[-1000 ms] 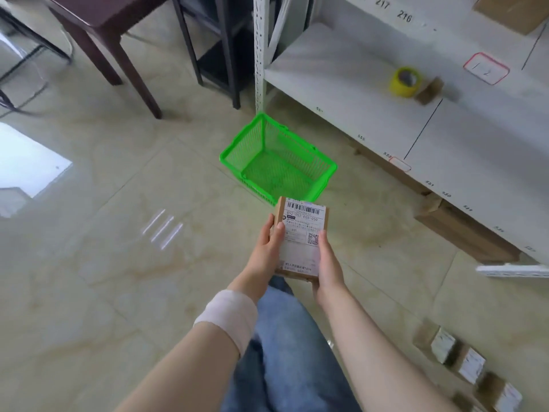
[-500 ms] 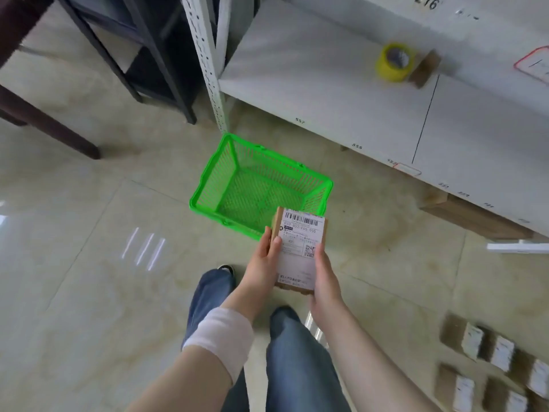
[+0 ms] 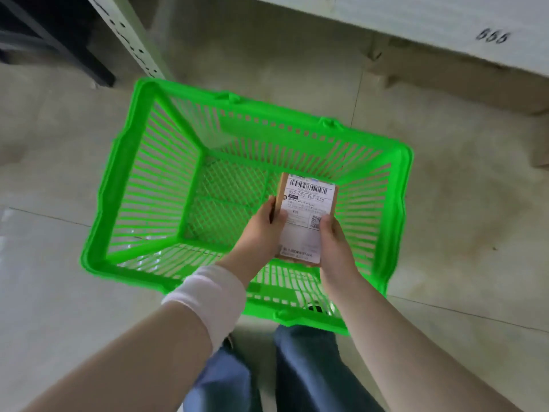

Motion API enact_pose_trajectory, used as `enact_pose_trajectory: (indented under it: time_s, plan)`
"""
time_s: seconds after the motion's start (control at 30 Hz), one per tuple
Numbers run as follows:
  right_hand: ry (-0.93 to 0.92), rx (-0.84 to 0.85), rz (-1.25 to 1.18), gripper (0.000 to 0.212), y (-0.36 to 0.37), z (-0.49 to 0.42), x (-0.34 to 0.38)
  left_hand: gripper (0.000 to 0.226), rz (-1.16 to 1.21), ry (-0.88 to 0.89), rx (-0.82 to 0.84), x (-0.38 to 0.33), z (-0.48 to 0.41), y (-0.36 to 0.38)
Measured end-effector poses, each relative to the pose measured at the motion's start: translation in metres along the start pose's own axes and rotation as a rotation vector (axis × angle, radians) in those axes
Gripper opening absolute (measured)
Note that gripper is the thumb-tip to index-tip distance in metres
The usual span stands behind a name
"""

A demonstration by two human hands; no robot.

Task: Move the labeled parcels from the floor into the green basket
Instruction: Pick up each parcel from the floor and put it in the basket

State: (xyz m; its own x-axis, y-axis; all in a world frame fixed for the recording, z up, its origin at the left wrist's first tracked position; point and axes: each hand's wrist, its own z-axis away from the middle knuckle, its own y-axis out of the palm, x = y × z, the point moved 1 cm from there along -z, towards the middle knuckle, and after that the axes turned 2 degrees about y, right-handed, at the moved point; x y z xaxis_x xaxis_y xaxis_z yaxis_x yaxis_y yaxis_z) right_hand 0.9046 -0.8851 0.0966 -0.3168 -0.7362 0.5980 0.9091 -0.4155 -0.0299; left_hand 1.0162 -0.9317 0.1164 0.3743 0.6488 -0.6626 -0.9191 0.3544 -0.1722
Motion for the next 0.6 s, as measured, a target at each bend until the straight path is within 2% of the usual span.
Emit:
enact_pose_trajectory:
  time_s: [0.17, 0.37, 0.5, 0.6]
  plan:
    - [0.048, -0.018, 0.061, 0.042, 0.005, -0.074, -0.046, 0.041, -0.041, -0.076, 0.025, 0.052, -0.074, 0.017]
    - [0.144, 0.004, 0.159, 0.040, 0.000, -0.104, -0.070, 0.043, -0.123, -0.160, 0.067, 0.093, -0.109, 0.025]
    - [0.200, -0.032, 0.166, 0.038, 0.001, -0.104, -0.068, 0.061, -0.167, -0.188, 0.104, 0.096, -0.113, 0.021]
    - [0.201, -0.126, 0.171, 0.044, 0.005, -0.098, -0.065, 0.070, -0.194, -0.139, 0.055, 0.077, -0.120, 0.012]
